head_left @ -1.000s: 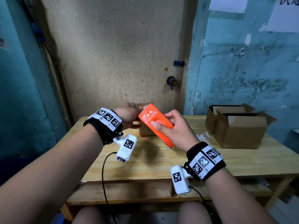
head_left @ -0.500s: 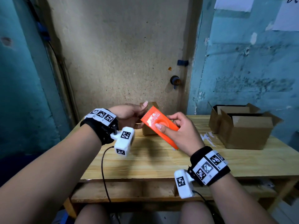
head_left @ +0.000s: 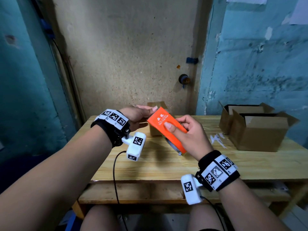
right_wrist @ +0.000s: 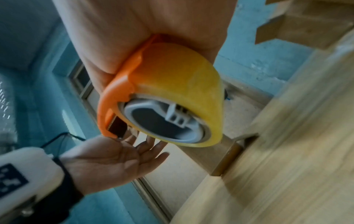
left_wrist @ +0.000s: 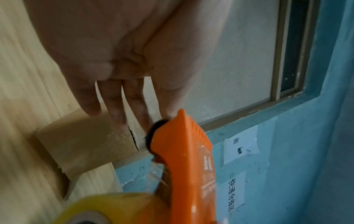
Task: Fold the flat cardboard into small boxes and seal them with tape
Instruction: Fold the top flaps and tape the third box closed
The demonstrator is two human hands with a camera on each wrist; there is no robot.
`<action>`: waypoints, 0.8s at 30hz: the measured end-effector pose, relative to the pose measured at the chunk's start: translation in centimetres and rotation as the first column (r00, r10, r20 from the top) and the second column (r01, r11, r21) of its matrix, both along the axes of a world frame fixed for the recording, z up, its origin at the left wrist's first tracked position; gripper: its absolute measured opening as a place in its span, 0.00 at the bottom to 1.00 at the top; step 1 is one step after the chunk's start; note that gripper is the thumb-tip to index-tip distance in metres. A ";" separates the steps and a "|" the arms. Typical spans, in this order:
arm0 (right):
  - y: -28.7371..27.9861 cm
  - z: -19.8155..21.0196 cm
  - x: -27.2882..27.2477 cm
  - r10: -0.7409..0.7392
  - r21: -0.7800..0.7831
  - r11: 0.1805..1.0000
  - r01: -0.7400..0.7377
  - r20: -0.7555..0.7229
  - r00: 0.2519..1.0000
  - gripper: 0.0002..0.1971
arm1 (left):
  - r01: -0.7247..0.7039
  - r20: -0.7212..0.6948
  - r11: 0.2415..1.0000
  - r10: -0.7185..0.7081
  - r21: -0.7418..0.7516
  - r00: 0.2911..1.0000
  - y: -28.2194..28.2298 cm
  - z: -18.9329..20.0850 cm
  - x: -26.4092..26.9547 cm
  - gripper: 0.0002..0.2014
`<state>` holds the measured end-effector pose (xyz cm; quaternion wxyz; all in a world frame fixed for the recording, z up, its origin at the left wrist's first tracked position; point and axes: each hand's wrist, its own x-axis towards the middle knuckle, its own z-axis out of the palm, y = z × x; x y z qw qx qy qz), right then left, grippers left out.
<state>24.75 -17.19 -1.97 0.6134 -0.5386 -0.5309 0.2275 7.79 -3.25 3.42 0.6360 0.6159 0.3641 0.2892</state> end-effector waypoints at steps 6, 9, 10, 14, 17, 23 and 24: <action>-0.1 -0.2 0.4 -0.019 -0.083 0.996 0.023 0.053 0.998 0.21 | -0.036 -0.047 0.999 0.035 -0.024 0.998 -0.3 -0.3 0.9 0.12; -0.2 -0.5 0.5 -0.036 -0.105 0.993 0.048 0.114 0.993 0.20 | -0.137 -0.119 0.988 0.144 0.072 0.982 -0.2 -0.1 1.0 0.11; -0.2 -0.4 0.4 -0.041 -0.105 0.993 0.055 0.128 0.991 0.21 | -0.155 -0.136 0.983 0.168 0.097 0.976 -0.1 0.0 1.1 0.10; -0.5 -0.3 0.7 -0.082 -0.112 0.988 0.104 0.186 0.979 0.26 | -0.235 -0.198 0.958 0.266 0.166 0.943 0.8 0.8 1.4 0.09; -1.2 -0.9 1.8 -0.106 -0.115 0.985 0.125 0.160 0.981 0.22 | -0.344 -0.200 0.917 0.383 0.203 0.902 2.2 1.5 -0.4 0.12; -1.5 -2.1 1.9 -0.143 -0.126 0.976 0.179 0.248 0.958 0.27 | -0.332 -0.081 0.934 0.344 0.135 0.935 1.2 1.0 -1.6 0.08; -1.5 -2.2 2.0 -0.160 -0.123 0.972 0.199 0.273 0.949 0.27 | -0.327 -0.050 0.936 0.336 0.128 0.941 1.0 1.1 -1.5 0.06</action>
